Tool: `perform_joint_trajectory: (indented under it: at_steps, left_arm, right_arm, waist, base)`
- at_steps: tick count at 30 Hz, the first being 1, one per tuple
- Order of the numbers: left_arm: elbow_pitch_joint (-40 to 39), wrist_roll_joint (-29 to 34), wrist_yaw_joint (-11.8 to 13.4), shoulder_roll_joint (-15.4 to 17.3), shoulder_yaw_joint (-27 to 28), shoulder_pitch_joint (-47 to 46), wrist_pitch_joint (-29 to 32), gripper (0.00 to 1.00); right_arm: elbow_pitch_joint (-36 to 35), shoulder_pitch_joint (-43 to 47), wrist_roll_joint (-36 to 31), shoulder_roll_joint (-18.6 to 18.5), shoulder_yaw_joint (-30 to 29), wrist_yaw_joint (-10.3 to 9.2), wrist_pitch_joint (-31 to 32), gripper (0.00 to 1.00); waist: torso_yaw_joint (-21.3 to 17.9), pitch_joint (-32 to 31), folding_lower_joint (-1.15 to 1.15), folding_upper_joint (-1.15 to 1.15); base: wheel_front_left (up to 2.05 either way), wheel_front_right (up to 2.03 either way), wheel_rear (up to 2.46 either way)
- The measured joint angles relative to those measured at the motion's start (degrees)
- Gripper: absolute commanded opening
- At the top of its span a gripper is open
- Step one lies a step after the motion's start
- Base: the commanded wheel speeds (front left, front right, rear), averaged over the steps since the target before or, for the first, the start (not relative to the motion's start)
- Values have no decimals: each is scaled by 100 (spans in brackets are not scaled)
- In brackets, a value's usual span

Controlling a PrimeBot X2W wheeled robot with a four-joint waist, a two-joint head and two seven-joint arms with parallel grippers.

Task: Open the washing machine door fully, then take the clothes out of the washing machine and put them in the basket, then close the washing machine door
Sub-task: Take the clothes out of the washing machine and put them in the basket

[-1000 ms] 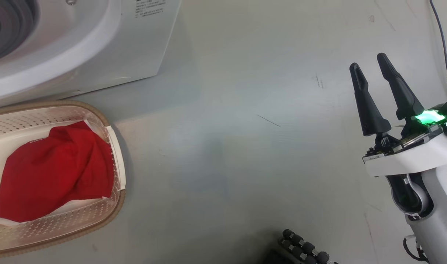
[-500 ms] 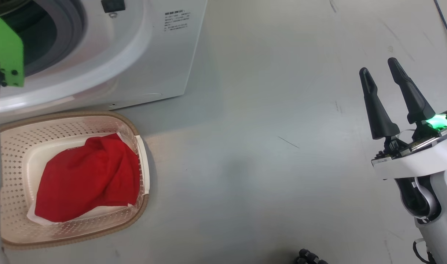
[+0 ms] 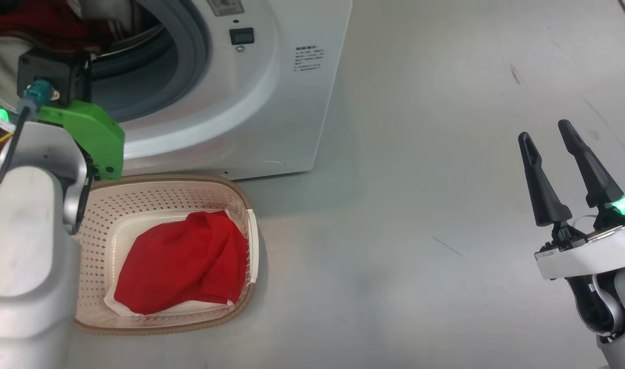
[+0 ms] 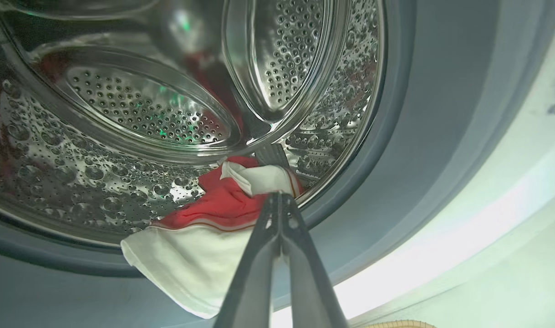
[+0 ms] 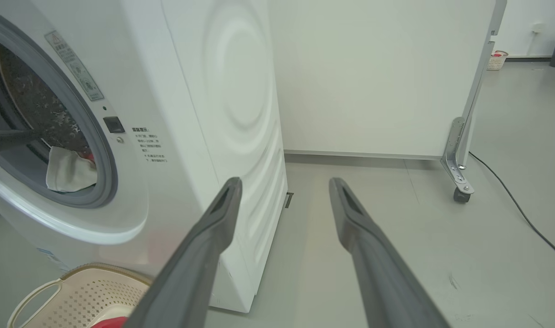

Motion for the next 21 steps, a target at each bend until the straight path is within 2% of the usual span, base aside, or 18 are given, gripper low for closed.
perform_joint_trajectory:
  at_steps: [5,13,14,15,16,17,21]
  left_arm:
    - [-252,-59,9,-161,-121,487,-401,0]
    - [-664,-151,272,-508,-71,1402,-1199,0]
    - [-713,-162,315,-550,-66,1510,-1282,21]
    - [-761,-156,361,-563,-76,1616,-1367,21]
    - [-794,-152,408,-561,-80,1718,-1426,48]
    - [-820,-152,439,-561,-79,1816,-1475,100]
    - [-970,-154,583,-682,-65,2193,-1685,100]
  right_arm:
    - [-1,206,-53,3,-48,0,0,100]
    - [-4,493,-102,110,-81,0,0,100]
    - [-3,526,-102,126,-79,0,0,100]
    - [-5,547,-111,136,-71,0,0,100]
    - [-7,569,-136,143,-63,0,0,100]
    - [-12,589,-153,151,-55,0,0,100]
    - [-41,627,-154,193,-46,0,0,100]
  waist:
    - [305,-279,0,0]
    - [669,-727,0,0]
    - [705,-775,0,0]
    - [739,-822,0,0]
    - [770,-868,0,0]
    - [798,-910,0,0]
    - [885,-1040,0,0]
  base:
    - [0,0,0]
    - [0,0,0]
    - [0,0,0]
    - [0,0,0]
    - [0,0,0]
    - [0,0,0]
    - [0,0,0]
